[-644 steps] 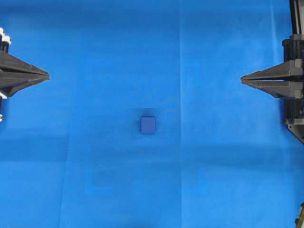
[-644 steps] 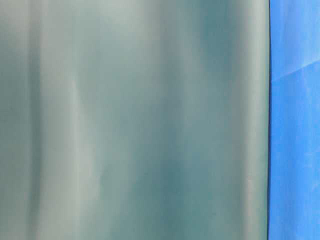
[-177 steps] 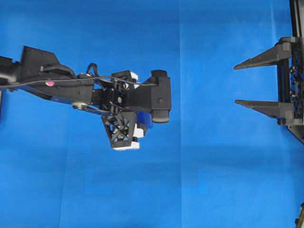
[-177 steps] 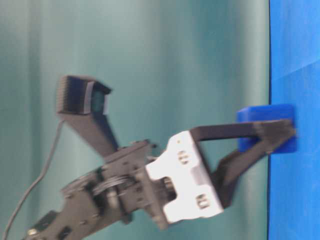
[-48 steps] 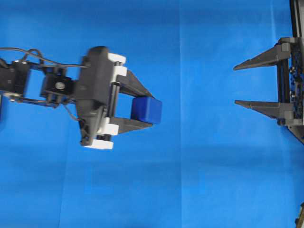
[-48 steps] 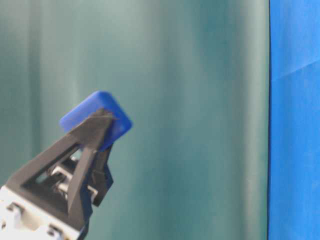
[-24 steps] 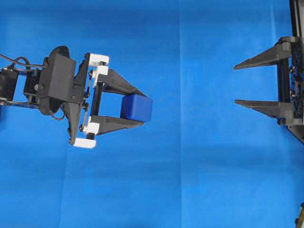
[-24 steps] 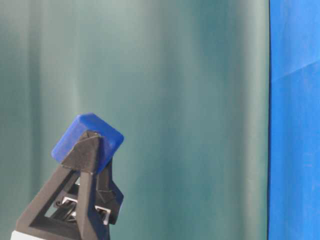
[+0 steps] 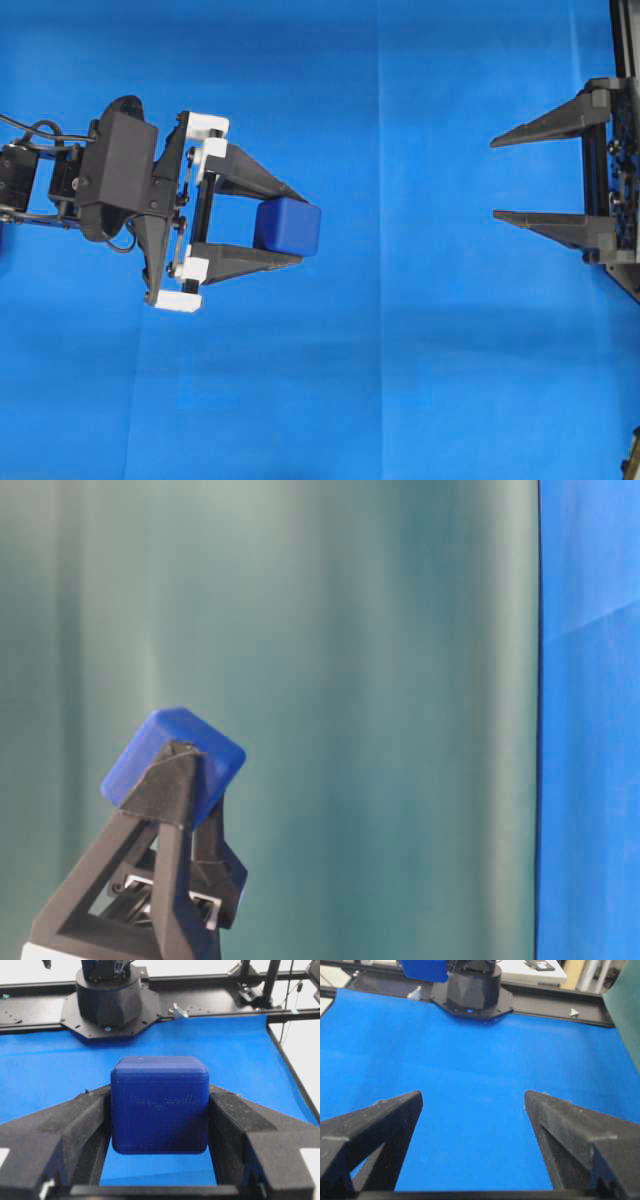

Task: Handover the blue block to the right arm after grasping it with the left arm, then place it in the designated position.
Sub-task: 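Raise the cube and hold it out toward the table center, then move the open right gripper toward the cube held by the left gripper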

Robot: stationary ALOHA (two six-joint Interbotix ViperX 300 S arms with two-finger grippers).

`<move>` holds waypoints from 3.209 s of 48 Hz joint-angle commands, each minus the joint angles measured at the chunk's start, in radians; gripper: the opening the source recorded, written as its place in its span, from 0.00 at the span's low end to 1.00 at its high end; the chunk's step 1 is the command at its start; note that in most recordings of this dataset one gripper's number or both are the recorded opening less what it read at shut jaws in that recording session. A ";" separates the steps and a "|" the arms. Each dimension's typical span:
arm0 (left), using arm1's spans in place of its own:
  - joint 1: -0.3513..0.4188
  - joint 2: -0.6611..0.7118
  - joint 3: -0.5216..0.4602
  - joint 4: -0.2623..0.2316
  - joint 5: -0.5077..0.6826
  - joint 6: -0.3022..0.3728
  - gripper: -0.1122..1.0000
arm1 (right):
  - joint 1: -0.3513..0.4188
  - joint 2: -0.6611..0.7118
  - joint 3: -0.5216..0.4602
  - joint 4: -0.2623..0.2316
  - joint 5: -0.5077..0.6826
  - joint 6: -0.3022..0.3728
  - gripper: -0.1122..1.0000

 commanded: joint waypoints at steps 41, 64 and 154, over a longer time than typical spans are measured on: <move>0.000 -0.018 -0.011 -0.003 -0.020 0.000 0.54 | 0.000 0.002 -0.038 -0.256 -0.014 -0.118 0.97; 0.002 -0.018 -0.011 -0.003 -0.020 -0.002 0.54 | 0.005 0.003 -0.057 -0.615 -0.020 -0.408 0.96; 0.005 -0.015 -0.017 -0.005 -0.018 -0.014 0.54 | 0.023 0.009 -0.061 -0.857 -0.005 -0.577 0.96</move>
